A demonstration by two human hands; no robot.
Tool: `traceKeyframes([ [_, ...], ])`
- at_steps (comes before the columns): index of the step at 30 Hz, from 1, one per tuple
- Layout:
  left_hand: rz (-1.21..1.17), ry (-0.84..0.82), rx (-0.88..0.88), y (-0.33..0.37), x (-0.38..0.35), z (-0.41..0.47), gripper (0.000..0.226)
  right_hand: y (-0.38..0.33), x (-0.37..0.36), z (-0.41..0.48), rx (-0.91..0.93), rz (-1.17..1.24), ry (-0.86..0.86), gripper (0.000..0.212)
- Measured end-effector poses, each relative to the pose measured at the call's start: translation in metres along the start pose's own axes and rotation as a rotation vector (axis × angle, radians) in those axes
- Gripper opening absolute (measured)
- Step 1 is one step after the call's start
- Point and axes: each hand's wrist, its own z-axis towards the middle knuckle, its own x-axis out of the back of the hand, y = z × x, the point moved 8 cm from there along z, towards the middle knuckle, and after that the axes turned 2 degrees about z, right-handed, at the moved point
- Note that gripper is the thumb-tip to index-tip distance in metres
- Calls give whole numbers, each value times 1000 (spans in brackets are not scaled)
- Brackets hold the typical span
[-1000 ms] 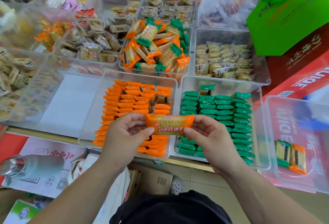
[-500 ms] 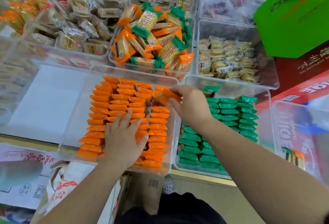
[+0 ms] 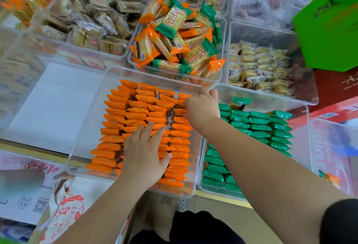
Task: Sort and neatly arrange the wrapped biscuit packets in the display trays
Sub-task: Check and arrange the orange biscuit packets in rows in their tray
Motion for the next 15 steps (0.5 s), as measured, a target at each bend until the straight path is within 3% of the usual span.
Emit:
traceKeyframes([
  [6, 54, 76, -115, 22, 14, 19, 85, -2, 5, 2, 9, -8, 89, 32],
  [15, 207, 81, -237, 48, 18, 62, 88, 0, 9, -2, 26, -3, -38, 22],
])
